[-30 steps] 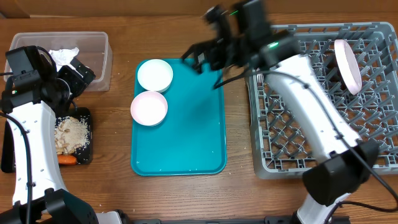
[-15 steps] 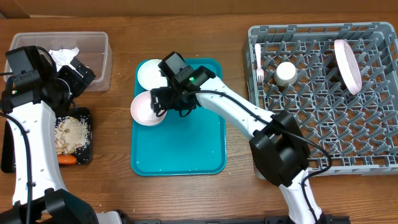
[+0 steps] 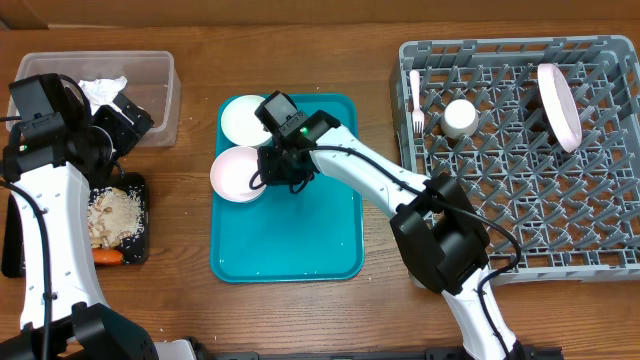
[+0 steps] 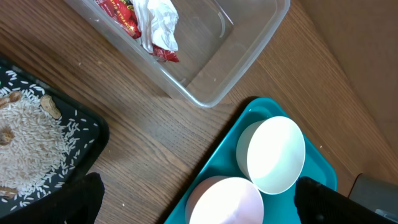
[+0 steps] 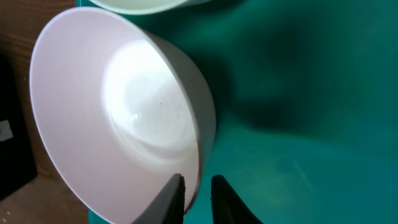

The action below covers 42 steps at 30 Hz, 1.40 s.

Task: Sort waste into correct bins and load items into the dishwasher rack
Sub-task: 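Carry the pink bowl right into the dish rack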

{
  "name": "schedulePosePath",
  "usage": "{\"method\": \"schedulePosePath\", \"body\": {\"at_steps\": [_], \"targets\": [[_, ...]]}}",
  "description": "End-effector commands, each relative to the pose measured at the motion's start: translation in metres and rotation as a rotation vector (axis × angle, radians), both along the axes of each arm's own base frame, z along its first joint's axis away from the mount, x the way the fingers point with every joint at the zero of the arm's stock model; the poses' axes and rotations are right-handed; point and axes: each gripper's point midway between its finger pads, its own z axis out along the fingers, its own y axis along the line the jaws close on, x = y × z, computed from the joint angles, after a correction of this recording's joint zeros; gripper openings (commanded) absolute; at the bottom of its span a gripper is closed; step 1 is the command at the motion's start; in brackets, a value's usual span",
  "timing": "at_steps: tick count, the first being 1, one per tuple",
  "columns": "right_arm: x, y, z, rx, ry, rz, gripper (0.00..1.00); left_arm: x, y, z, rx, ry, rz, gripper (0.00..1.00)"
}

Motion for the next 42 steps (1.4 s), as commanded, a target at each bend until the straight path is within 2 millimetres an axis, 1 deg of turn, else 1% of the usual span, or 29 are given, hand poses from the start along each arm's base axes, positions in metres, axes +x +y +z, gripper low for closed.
{"method": "schedulePosePath", "body": {"at_steps": [1,3,4,7,9,11,12,13,14,15,16,17,18,19,20,21,22,23,25,27,29,30,32,36,41,42], "targets": [[-0.005,0.004,-0.007,-0.013,0.006,0.01,0.04,0.001,0.001,0.001,-0.008,-0.005,0.005,1.0],[-0.006,0.002,-0.007,-0.018,0.011,0.009,0.04,0.001,0.001,0.001,-0.008,-0.005,0.005,1.0],[-0.004,-0.001,-0.007,-0.021,0.015,0.001,0.04,0.001,0.001,0.001,-0.008,-0.005,0.005,1.0],[0.008,-0.018,0.004,-0.024,0.019,-0.036,0.04,0.001,0.001,0.001,-0.008,-0.005,0.005,1.0],[0.018,-0.034,0.022,-0.015,0.009,-0.07,0.04,0.001,0.001,0.001,-0.008,-0.005,0.005,1.0],[0.03,-0.057,0.052,0.001,-0.014,-0.117,0.04,0.001,0.001,0.001,-0.008,-0.005,0.005,1.0],[0.034,-0.067,0.064,0.005,-0.022,-0.134,0.04,0.001,0.001,0.001,-0.009,-0.005,0.006,1.0],[0.039,-0.083,0.083,0.015,-0.043,-0.157,0.04,0.001,0.001,0.001,-0.008,-0.005,0.005,1.0],[0.043,-0.097,0.097,0.02,-0.059,-0.174,0.04,0.001,0.001,0.001,-0.008,-0.005,0.005,1.0],[0.047,-0.117,0.116,0.025,-0.082,-0.195,0.04,0.001,0.001,0.001,-0.008,-0.005,0.005,1.0],[0.05,-0.134,0.128,0.023,-0.099,-0.22,0.04,0.001,0.001,0.001,-0.008,-0.005,0.005,1.0],[0.053,-0.158,0.141,0.002,-0.118,-0.27,0.04,0.001,0.001,0.001,-0.008,-0.005,0.005,1.0],[0.057,-0.195,0.156,-0.048,-0.148,-0.349,0.04,0.001,0.001,0.001,-0.008,-0.005,0.005,1.0],[0.057,-0.238,0.169,-0.104,-0.165,-0.439,0.04,0.001,0.001,0.001,-0.008,-0.005,0.005,1.0],[0.055,-0.276,0.178,-0.135,-0.16,-0.52,0.04,0.001,0.001,0.001,-0.008,-0.005,0.005,1.0],[0.053,-0.292,0.181,-0.143,-0.157,-0.543,0.04,0.001,0.001,0.001,-0.008,-0.005,0.005,1.0],[0.048,-0.324,0.185,-0.165,-0.144,-0.586,0.04,0.001,0.001,0.001,-0.008,-0.005,0.005,1.0],[0.046,-0.341,0.184,-0.18,-0.131,-0.606,0.04,0.001,0.001,0.001,-0.008,-0.005,0.005,1.0],[0.038,-0.381,0.177,-0.215,-0.084,-0.655,0.04,0.001,0.001,0.001,-0.008,-0.005,0.005,1.0],[0.031,-0.409,0.168,-0.236,-0.043,-0.688,0.04,0.001,0.001,0.001,-0.008,-0.005,0.005,1.0],[0.024,-0.433,0.159,-0.248,-0.008,-0.734,0.04,0.001,0.001,0.001,-0.008,-0.005,0.005,1.0],[0.023,-0.44,0.156,-0.25,-0.001,-0.75,0.04,0.001,0.001,0.001,-0.008,-0.005,0.005,1.0],[0.019,-0.464,0.151,-0.252,0.011,-0.813,0.04,0.001,0.001,0.001,-0.008,-0.005,0.005,1.0],[0.01,-0.508,0.149,-0.253,0.017,-0.927,0.04,0.001,0.001,0.001,-0.008,-0.005,0.005,1.0],[0.001,-0.542,0.149,-0.264,0.007,-0.992,0.04,0.001,0.001,0.001,-0.008,-0.005,0.005,1.0],[0.0,-0.546,0.15,-0.264,0.004,-1.0,0.04,0.001,0.001,0.001,-0.008,-0.005,0.005,1.0]]}}
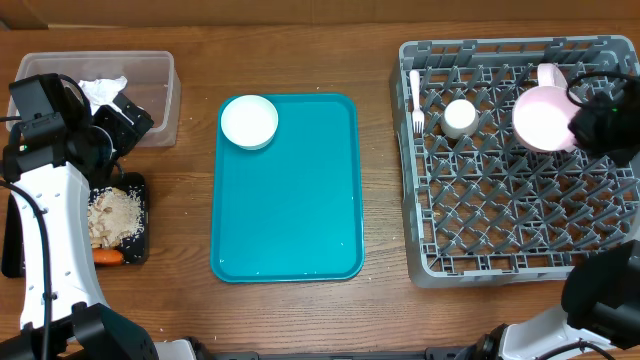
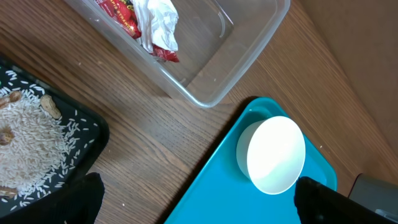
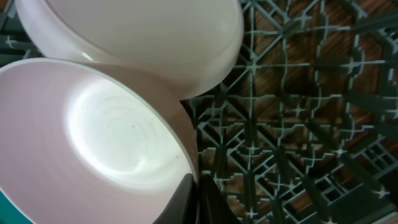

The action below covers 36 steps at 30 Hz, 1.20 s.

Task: Sort waste into correct bins and load items into the dishwasher rack
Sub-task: 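Carry the pink bowl right into the dish rack, then set the pink bowl in the rack and release it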

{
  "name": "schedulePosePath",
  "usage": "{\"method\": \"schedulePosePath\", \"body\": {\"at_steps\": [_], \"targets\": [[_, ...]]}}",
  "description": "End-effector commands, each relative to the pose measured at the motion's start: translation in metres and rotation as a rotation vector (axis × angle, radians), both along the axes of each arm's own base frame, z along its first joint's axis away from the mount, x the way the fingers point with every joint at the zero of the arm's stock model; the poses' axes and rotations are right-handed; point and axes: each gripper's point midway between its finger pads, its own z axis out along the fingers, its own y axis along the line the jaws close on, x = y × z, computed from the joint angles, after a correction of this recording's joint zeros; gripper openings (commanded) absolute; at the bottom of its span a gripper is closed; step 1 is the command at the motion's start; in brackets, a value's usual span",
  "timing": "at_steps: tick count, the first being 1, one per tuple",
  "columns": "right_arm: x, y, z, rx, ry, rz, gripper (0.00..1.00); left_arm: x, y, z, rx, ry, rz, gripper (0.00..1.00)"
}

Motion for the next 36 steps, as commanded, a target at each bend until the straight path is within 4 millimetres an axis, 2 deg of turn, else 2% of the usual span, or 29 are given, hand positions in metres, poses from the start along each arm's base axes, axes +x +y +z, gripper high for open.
{"method": "schedulePosePath", "body": {"at_steps": [1,3,6,8,10,11,13,17,28,31,36], "targets": [[-0.002,-0.015,0.001,-0.019,-0.014,-0.016,0.04,0.001,0.001,0.001,-0.009,-0.004,0.005,1.0],[-0.001,-0.011,0.001,0.014,-0.03,0.003,0.04,0.001,0.001,0.001,-0.009,-0.004,0.005,1.0],[0.014,0.029,0.011,0.158,-0.141,0.227,0.04,0.001,0.001,0.001,-0.009,-0.004,0.005,1.0],[0.022,0.053,0.017,0.222,-0.193,0.317,0.04,0.001,0.001,0.001,-0.009,-0.004,0.005,1.0],[0.026,0.073,0.014,0.202,-0.177,0.404,0.04,0.001,0.001,0.001,-0.009,-0.004,0.005,1.0],[0.025,0.073,0.01,0.175,-0.154,0.41,0.04,0.001,0.001,0.001,-0.009,-0.004,0.005,1.0],[0.023,0.07,-0.001,0.114,-0.096,0.389,0.04,0.001,0.001,0.001,-0.009,-0.004,0.005,1.0],[0.021,0.05,-0.019,0.024,-0.026,0.25,0.04,0.001,0.001,0.001,-0.009,-0.004,0.005,1.0],[0.027,0.017,-0.038,0.013,-0.02,0.17,0.04,0.001,0.001,0.001,-0.009,-0.004,0.005,1.0],[0.022,-0.011,-0.045,-0.051,0.015,0.078,0.04,0.001,0.001,0.001,-0.009,-0.004,0.005,1.0],[0.012,-0.04,-0.038,-0.103,0.027,-0.002,0.04,0.001,0.001,0.001,-0.009,-0.004,0.005,1.0]]}}
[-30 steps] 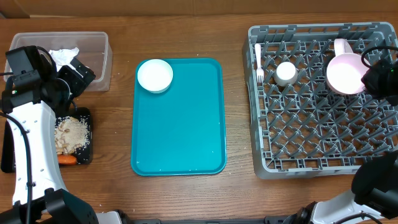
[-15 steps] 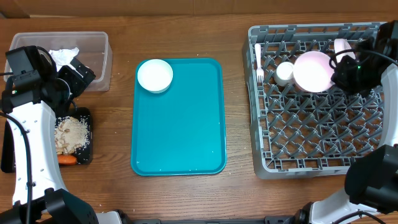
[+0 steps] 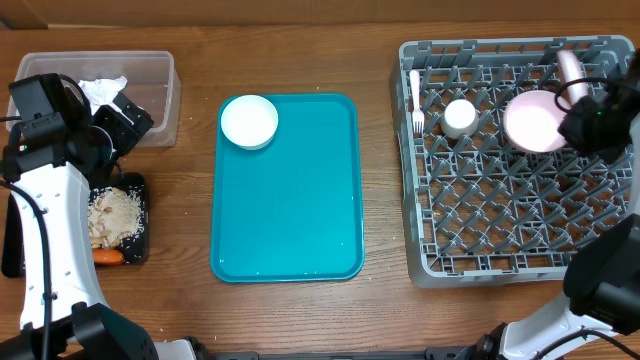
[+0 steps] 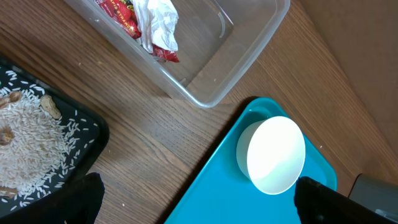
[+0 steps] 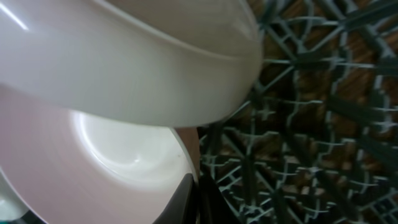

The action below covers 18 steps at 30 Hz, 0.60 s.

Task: Sort waste into correct bins and load items into the dishwasher rack
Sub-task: 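Set the pink bowl in the rack and release it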

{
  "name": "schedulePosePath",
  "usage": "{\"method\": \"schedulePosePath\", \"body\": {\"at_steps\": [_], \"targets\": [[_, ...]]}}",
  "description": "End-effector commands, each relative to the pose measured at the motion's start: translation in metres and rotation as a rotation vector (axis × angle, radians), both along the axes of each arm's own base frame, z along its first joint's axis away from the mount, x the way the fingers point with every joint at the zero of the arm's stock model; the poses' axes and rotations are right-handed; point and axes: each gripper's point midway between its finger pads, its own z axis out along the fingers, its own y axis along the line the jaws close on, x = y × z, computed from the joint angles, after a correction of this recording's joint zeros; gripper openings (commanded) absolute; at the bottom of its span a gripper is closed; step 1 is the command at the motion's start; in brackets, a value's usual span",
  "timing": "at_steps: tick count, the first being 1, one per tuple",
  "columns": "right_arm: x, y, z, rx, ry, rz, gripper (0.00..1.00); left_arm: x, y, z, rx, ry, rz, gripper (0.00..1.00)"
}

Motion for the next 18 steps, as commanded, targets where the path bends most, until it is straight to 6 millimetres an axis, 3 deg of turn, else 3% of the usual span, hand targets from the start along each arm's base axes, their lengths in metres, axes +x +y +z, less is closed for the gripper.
{"method": "schedulePosePath", "body": {"at_steps": [1,6,14,18], "targets": [[-0.012,-0.032,0.01,-0.063,0.01,-0.099,0.04,0.001,0.001,0.001,-0.009,-0.004,0.005,1.0],[-0.02,-0.045,0.034,-0.072,0.002,-0.141,0.04,0.001,0.001,0.001,-0.009,-0.004,0.005,1.0],[-0.038,-0.066,0.091,-0.194,0.001,-0.241,0.04,0.001,0.001,0.001,-0.009,-0.004,0.005,1.0],[-0.044,-0.065,0.096,-0.198,0.018,-0.26,0.04,0.001,0.001,0.001,-0.009,-0.004,0.005,1.0]]}}
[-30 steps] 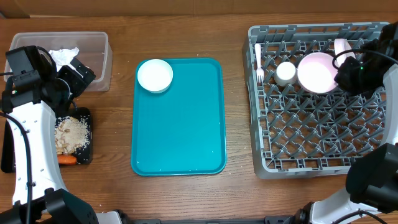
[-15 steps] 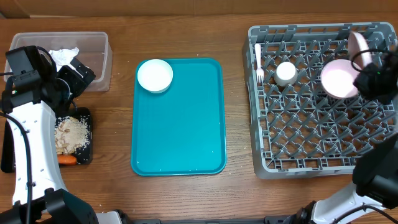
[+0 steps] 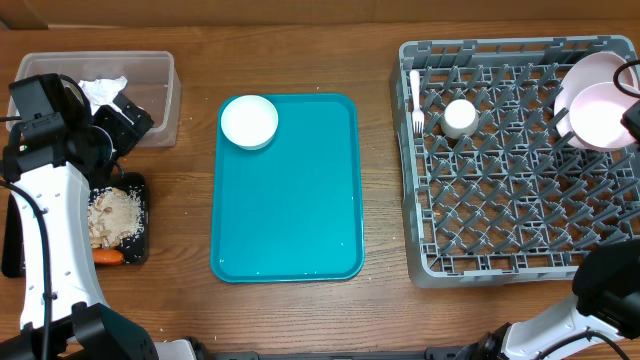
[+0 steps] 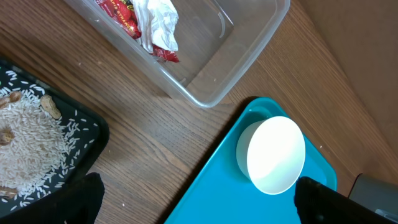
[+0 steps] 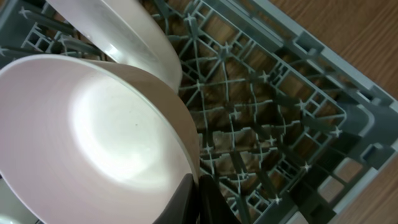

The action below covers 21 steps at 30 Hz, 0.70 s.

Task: Sort waste into correct bins and load items into the dishwasher rack
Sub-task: 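Set the pink bowl in the rack and release it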

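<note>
My right gripper (image 5: 194, 198) is shut on the rim of a pink bowl (image 5: 93, 137), holding it tilted over the far right of the grey dishwasher rack (image 3: 500, 200). The bowl (image 3: 600, 115) sits just in front of a pink plate (image 3: 588, 72) standing in the rack; whether they touch is unclear. A white bowl (image 3: 249, 121) stays at the back left of the teal tray (image 3: 290, 220). My left gripper (image 4: 199, 205) hangs open and empty over the table between the tray (image 4: 230, 193) and the black food tray (image 4: 81, 134).
The rack also holds a white cup (image 3: 459, 118) and a white fork (image 3: 416, 100) at its back left. A clear bin (image 3: 150, 95) with wrappers (image 4: 149, 25) stands at the back left. The black tray (image 3: 135, 245) holds rice and a carrot piece.
My right gripper has carried the pink bowl to the right, from the rack's back middle-right to its far right edge beside the plate. The left arm is unchanged.
First my right gripper's fingers were around the pink bowl's rim on the teal tray, beside the white bowl. Then the bowl was held over the rack's back right by the plate. After shifting slightly left, it is now at the far right.
</note>
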{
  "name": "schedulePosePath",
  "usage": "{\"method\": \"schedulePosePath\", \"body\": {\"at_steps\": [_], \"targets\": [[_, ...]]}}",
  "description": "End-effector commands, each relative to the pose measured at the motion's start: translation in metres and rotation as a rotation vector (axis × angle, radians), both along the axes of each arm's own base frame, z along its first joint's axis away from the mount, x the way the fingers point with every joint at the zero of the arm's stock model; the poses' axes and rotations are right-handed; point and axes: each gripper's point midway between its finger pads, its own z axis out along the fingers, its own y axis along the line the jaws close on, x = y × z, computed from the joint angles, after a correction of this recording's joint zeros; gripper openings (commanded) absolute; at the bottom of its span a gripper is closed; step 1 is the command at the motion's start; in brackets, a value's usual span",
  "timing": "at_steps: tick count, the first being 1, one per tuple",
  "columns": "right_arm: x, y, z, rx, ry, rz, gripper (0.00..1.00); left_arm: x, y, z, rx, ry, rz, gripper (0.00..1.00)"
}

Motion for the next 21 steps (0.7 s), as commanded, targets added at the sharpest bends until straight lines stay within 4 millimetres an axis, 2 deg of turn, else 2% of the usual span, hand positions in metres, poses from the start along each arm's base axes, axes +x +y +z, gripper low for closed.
{"method": "schedulePosePath", "body": {"at_steps": [1,6,7,18,19,21], "targets": [[-0.009,0.0,0.011,-0.022,0.009,-0.042,0.04,0.001,0.001,0.001,-0.009,-0.004,0.005,1.0],[0.006,0.058,0.008,0.213,-0.049,0.121,0.04,0.001,0.001,0.001,-0.009,-0.004,0.005,1.0],[0.007,0.061,0.007,0.22,-0.048,0.128,0.04,0.001,0.001,0.001,-0.009,-0.004,0.005,1.0],[0.009,0.056,0.008,0.201,-0.055,0.112,0.04,0.001,0.001,0.001,-0.009,-0.004,0.005,1.0],[0.01,0.052,0.008,0.185,-0.06,0.104,0.04,0.001,0.001,0.001,-0.009,-0.004,0.005,1.0],[0.007,0.035,0.008,0.117,-0.046,-0.017,0.04,0.001,0.001,0.001,-0.009,-0.004,0.005,1.0]]}}
